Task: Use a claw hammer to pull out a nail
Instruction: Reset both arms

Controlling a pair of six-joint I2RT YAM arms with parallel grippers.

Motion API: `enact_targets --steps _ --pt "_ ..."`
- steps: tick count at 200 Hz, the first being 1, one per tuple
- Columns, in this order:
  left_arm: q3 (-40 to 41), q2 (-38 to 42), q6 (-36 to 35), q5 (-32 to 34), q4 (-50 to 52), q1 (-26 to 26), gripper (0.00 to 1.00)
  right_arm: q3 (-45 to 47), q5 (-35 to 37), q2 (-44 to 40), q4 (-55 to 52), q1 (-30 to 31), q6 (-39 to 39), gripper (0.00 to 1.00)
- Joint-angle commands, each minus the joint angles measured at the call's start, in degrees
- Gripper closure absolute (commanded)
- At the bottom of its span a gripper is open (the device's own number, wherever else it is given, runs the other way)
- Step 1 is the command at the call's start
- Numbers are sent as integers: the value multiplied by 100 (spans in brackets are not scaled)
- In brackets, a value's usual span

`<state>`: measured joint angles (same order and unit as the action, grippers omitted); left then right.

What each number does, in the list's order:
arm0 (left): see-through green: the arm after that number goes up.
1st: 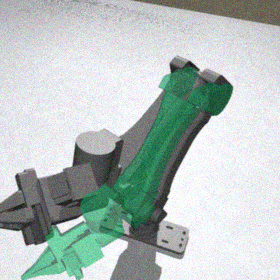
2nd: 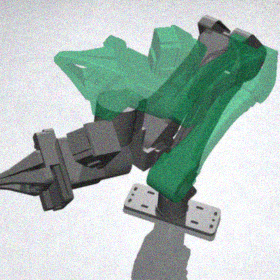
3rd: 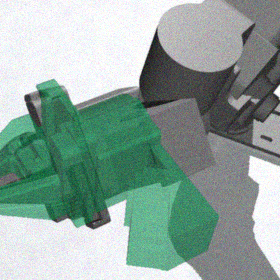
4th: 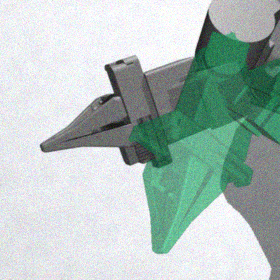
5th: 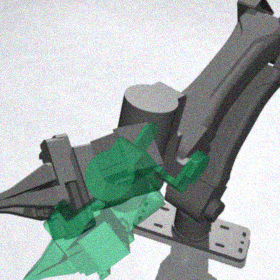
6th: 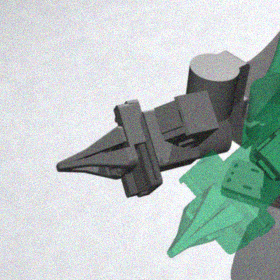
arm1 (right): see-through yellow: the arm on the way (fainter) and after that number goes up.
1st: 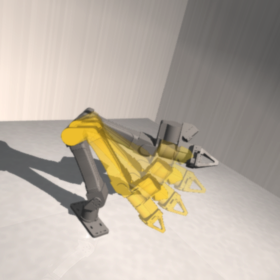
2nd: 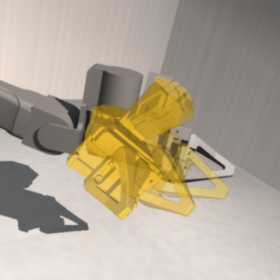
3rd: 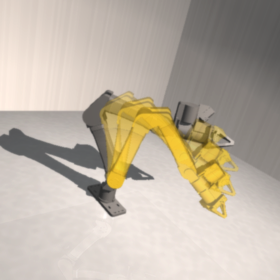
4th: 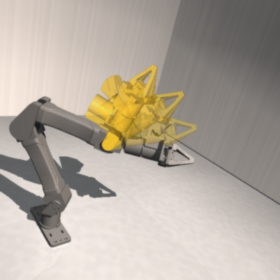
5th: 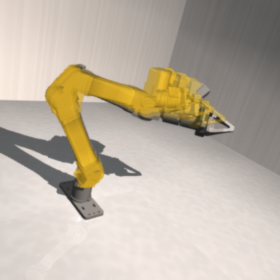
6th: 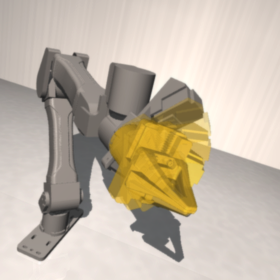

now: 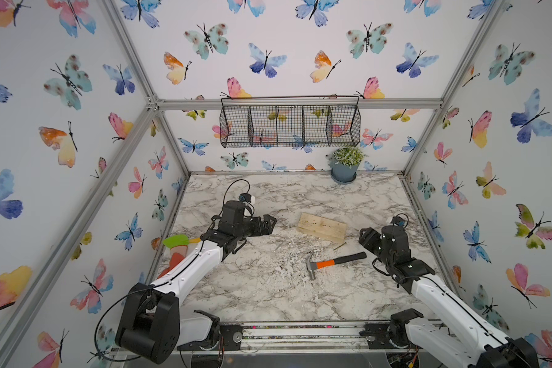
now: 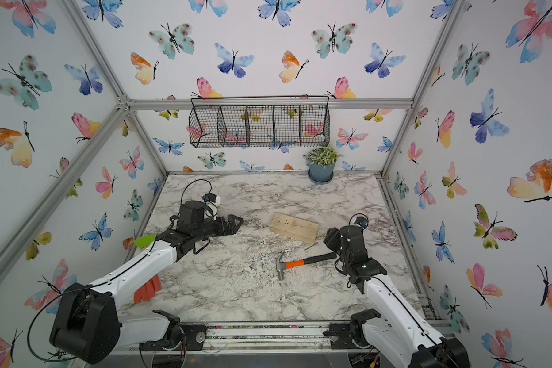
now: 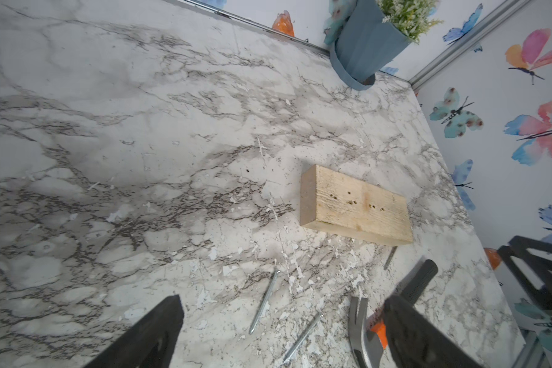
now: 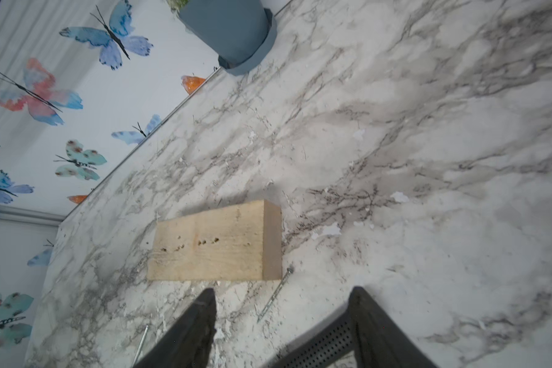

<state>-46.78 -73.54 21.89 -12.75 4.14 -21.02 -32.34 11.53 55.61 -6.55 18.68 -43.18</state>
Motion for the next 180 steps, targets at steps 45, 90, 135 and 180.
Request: enact_targets --steps 45,90,135,180 --pt "431 727 -705 2524 -425 694 2 -1482 1785 1647 580 -329 1721 2" --pt "1219 641 -1403 2473 -1588 1751 2 -1039 3524 2643 1900 -425 2473 2" --pt "1866 -194 -1383 2730 -2948 2097 2 412 3785 3375 5017 -452 3293 2" --pt "3347 -101 -1647 2531 -5763 2023 2 1755 1606 3268 7472 -470 4411 2"
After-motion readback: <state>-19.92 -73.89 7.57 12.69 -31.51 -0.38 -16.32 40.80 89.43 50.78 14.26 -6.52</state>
